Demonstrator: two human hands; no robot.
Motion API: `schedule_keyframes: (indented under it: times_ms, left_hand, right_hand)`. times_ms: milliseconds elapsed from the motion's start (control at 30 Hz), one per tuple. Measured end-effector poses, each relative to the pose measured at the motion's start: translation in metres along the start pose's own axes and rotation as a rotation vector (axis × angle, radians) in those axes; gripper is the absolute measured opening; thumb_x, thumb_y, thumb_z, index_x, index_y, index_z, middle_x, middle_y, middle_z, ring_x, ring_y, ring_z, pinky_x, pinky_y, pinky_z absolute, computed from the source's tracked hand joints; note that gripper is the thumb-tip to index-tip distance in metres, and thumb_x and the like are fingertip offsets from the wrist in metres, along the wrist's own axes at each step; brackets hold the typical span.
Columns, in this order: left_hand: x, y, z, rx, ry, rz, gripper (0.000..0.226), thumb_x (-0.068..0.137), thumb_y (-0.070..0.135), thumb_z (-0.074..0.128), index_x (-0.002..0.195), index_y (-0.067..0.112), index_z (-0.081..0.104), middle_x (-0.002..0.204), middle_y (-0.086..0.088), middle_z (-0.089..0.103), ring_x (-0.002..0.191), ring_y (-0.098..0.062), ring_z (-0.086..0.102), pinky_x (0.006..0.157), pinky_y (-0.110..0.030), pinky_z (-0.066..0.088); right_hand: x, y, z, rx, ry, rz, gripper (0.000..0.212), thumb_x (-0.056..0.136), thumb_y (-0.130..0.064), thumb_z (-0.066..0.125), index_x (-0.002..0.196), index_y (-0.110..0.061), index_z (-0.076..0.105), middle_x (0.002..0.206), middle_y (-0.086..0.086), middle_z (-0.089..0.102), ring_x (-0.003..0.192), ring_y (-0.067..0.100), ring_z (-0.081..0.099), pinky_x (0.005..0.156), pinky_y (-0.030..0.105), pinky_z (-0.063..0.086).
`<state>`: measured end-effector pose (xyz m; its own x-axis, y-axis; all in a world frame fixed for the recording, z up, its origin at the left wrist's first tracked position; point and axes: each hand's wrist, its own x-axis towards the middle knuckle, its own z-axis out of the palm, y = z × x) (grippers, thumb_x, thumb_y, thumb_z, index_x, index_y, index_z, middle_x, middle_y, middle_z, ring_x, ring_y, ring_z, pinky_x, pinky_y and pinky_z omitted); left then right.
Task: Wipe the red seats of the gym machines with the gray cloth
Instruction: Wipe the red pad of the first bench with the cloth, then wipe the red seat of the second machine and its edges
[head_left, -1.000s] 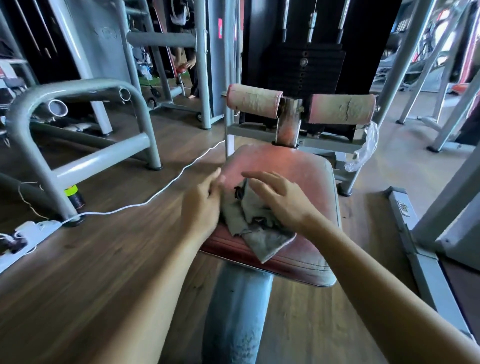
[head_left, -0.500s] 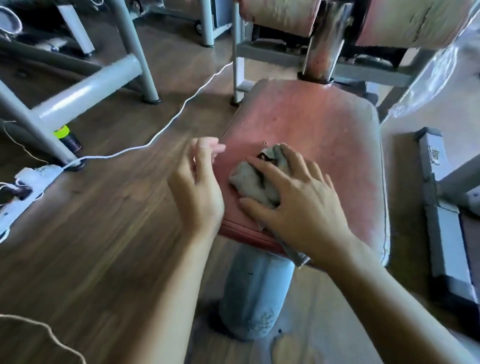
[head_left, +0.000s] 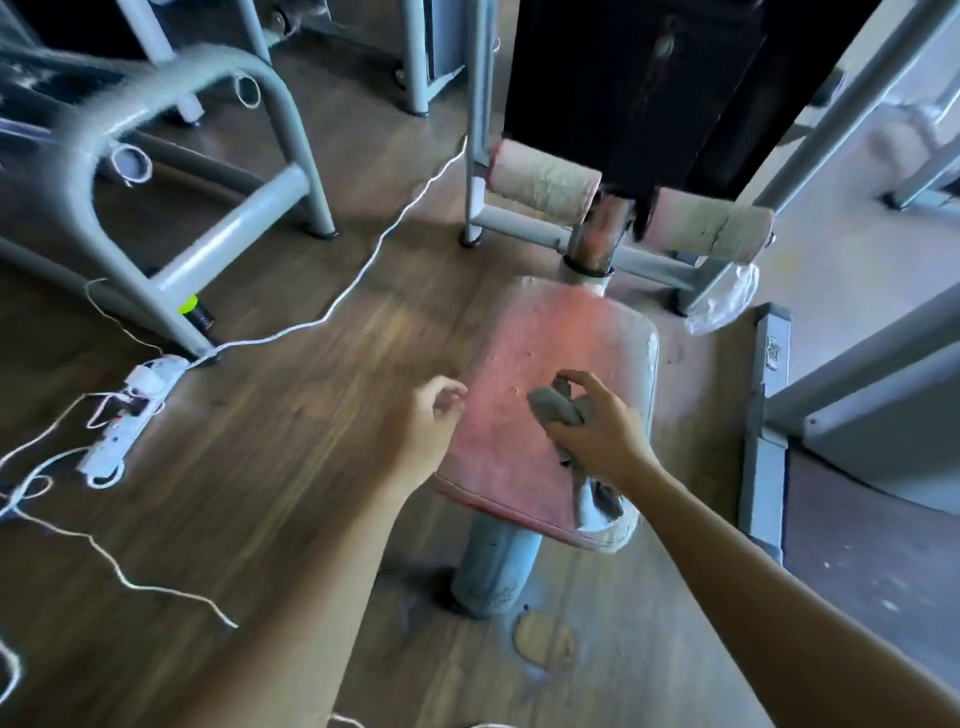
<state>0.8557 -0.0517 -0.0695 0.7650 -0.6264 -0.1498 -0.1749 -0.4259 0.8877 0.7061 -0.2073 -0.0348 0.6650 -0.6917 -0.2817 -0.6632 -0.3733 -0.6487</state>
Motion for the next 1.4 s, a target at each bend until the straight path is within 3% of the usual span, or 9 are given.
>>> schedule_keyframes:
  times_ms: [133, 267, 367, 500, 633, 800, 967, 1200, 1400]
  left_hand:
    - [-0.032, 0.081, -0.102, 0.099, -0.015, 0.042, 0.008, 0.095, 0.031, 0.063, 0.098, 0.032, 0.071, 0.093, 0.011, 0.072, 0.087, -0.01, 0.068, 0.082, -0.033, 0.054]
    - [-0.077, 0.158, -0.215, 0.135, 0.069, 0.074, 0.029, 0.084, 0.058, 0.051, 0.102, 0.042, 0.067, 0.09, 0.015, 0.073, 0.086, -0.007, 0.069, 0.085, -0.041, 0.057]
    - [-0.114, 0.201, -0.288, 0.143, 0.193, 0.094, 0.019, 0.088, 0.041, 0.06, 0.101, 0.034, 0.072, 0.092, 0.015, 0.074, 0.087, -0.007, 0.07, 0.084, -0.039, 0.057]
    - [-0.159, 0.222, -0.366, 0.141, 0.343, 0.069, 0.02, 0.093, 0.015, 0.07, 0.1, 0.032, 0.073, 0.094, 0.019, 0.073, 0.087, 0.003, 0.068, 0.082, -0.026, 0.054]
    - [-0.187, 0.237, -0.423, 0.097, 0.441, 0.042, 0.007, 0.095, 0.024, 0.068, 0.097, 0.028, 0.074, 0.088, 0.014, 0.074, 0.074, -0.002, 0.066, 0.068, -0.026, 0.051]
    - [-0.195, 0.239, -0.466, 0.093, 0.509, 0.022, 0.012, 0.095, 0.022, 0.067, 0.098, 0.03, 0.074, 0.094, 0.029, 0.071, 0.087, 0.0, 0.068, 0.074, -0.013, 0.047]
    - [-0.173, 0.222, -0.504, 0.101, 0.6, -0.081, 0.011, 0.093, 0.031, 0.067, 0.101, 0.031, 0.074, 0.095, 0.024, 0.072, 0.088, 0.001, 0.068, 0.08, -0.024, 0.051]
    - [-0.103, 0.202, -0.575, 0.132, 0.697, -0.203, 0.011, 0.095, 0.025, 0.067, 0.099, 0.032, 0.075, 0.092, 0.022, 0.073, 0.086, 0.007, 0.065, 0.076, -0.013, 0.046]
    - [-0.06, 0.174, -0.643, 0.116, 0.8, -0.214, 0.012, 0.094, 0.023, 0.068, 0.097, 0.033, 0.074, 0.094, 0.028, 0.071, 0.087, 0.003, 0.067, 0.075, -0.012, 0.046]
  right_hand:
    - [-0.044, -0.097, -0.061, 0.264, 0.013, 0.03, 0.062, 0.071, -0.039, 0.068, 0.131, -0.045, 0.053, 0.092, -0.01, 0.067, 0.08, 0.012, 0.065, 0.072, 0.026, 0.049]
    - [-0.098, -0.209, -0.109, 0.451, -0.051, -0.047, 0.006, 0.085, -0.024, 0.067, 0.087, -0.029, 0.07, 0.07, -0.012, 0.069, 0.069, 0.01, 0.063, 0.063, 0.025, 0.049]
    - [-0.136, -0.292, -0.127, 0.46, -0.121, -0.17, 0.007, 0.09, -0.023, 0.072, 0.096, -0.02, 0.072, 0.075, -0.011, 0.072, 0.07, 0.003, 0.067, 0.063, 0.019, 0.052]
    - [-0.169, -0.377, -0.122, 0.318, -0.169, -0.369, 0.029, 0.084, -0.032, 0.078, 0.112, -0.036, 0.072, 0.095, -0.023, 0.074, 0.09, -0.005, 0.068, 0.078, 0.014, 0.052]
    - [-0.179, -0.441, -0.115, 0.239, -0.173, -0.549, 0.031, 0.077, -0.045, 0.079, 0.106, -0.048, 0.068, 0.091, -0.031, 0.071, 0.088, -0.013, 0.064, 0.072, 0.004, 0.043]
    - [-0.166, -0.497, -0.101, 0.144, -0.219, -0.677, 0.027, 0.077, -0.052, 0.075, 0.102, -0.053, 0.065, 0.087, -0.033, 0.068, 0.086, -0.008, 0.064, 0.075, 0.017, 0.05]
    - [-0.12, -0.543, -0.066, 0.119, -0.322, -0.776, 0.036, 0.08, -0.043, 0.077, 0.115, -0.042, 0.069, 0.089, -0.039, 0.065, 0.091, -0.014, 0.061, 0.075, 0.007, 0.046]
    - [-0.041, -0.633, -0.007, 0.109, -0.457, -0.848, 0.035, 0.081, -0.046, 0.076, 0.115, -0.04, 0.068, 0.086, -0.024, 0.068, 0.079, -0.004, 0.065, 0.071, 0.019, 0.054]
    - [0.012, -0.716, 0.044, 0.082, -0.529, -0.916, 0.036, 0.082, -0.046, 0.075, 0.115, -0.036, 0.069, 0.09, -0.028, 0.068, 0.086, -0.011, 0.063, 0.072, 0.008, 0.048]
